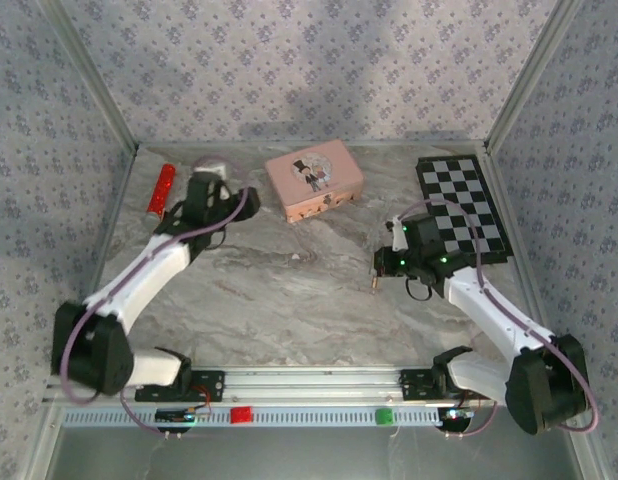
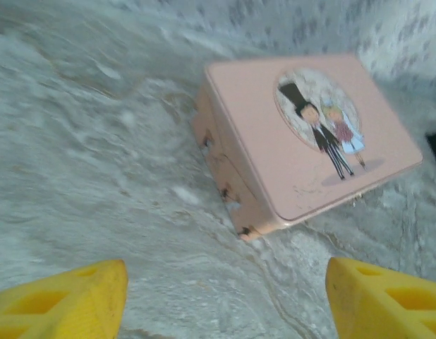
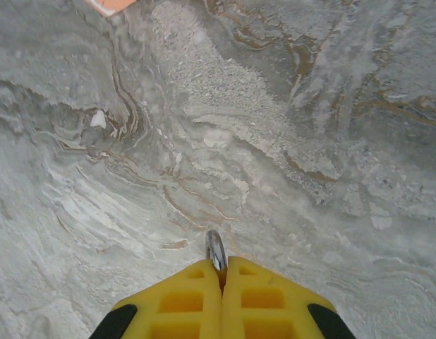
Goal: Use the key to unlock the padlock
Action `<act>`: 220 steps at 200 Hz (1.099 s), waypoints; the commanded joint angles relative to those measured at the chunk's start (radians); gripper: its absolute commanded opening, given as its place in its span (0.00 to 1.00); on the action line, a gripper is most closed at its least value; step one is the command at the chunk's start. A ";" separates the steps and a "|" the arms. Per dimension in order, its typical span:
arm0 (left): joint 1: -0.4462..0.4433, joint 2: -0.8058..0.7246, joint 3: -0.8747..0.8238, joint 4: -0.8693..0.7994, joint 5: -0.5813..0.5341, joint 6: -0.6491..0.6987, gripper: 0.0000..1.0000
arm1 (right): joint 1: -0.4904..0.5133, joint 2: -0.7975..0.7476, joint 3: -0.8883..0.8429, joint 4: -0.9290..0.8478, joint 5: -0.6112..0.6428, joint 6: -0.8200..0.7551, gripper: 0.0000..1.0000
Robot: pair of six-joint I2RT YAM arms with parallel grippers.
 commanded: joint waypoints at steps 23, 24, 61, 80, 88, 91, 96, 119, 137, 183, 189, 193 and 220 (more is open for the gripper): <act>0.157 -0.290 -0.380 0.077 -0.035 -0.044 0.77 | 0.089 0.157 0.102 -0.039 0.047 -0.085 0.00; 0.160 -0.299 -0.388 0.077 -0.035 -0.047 0.77 | 0.091 0.161 0.103 -0.037 0.047 -0.085 0.00; 0.215 -0.528 -0.549 0.025 -0.038 -0.051 0.79 | 0.173 0.303 0.175 -0.002 0.055 -0.080 0.00; 0.218 -0.576 -0.575 0.002 -0.030 -0.029 0.80 | 0.212 0.369 0.220 0.013 0.047 -0.080 0.00; 0.219 -0.584 -0.581 -0.003 -0.028 -0.024 0.80 | 0.218 0.393 0.230 0.017 0.045 -0.076 0.00; 0.220 -0.585 -0.581 -0.004 -0.028 -0.024 0.80 | 0.218 0.401 0.233 0.020 0.043 -0.073 0.00; 0.221 -0.586 -0.583 -0.005 -0.030 -0.025 0.80 | 0.213 0.413 0.234 0.026 0.034 -0.070 0.00; 0.223 -0.571 -0.586 0.013 -0.021 -0.033 0.81 | 0.168 0.450 0.216 0.065 -0.008 -0.033 0.00; 0.223 -0.551 -0.584 0.032 -0.013 -0.039 0.81 | 0.141 0.466 0.200 0.089 -0.027 -0.022 0.00; 0.224 -0.497 -0.580 0.062 0.002 -0.043 0.82 | 0.093 0.529 0.186 0.101 -0.021 -0.010 0.00; 0.224 -0.493 -0.580 0.064 0.003 -0.043 0.82 | 0.086 0.537 0.182 0.107 -0.025 -0.010 0.00; 0.225 -0.490 -0.580 0.064 0.004 -0.043 0.82 | 0.082 0.540 0.180 0.114 -0.029 -0.009 0.00; 0.224 -0.483 -0.581 0.067 0.004 -0.048 0.82 | 0.055 0.567 0.174 0.136 -0.050 0.003 0.00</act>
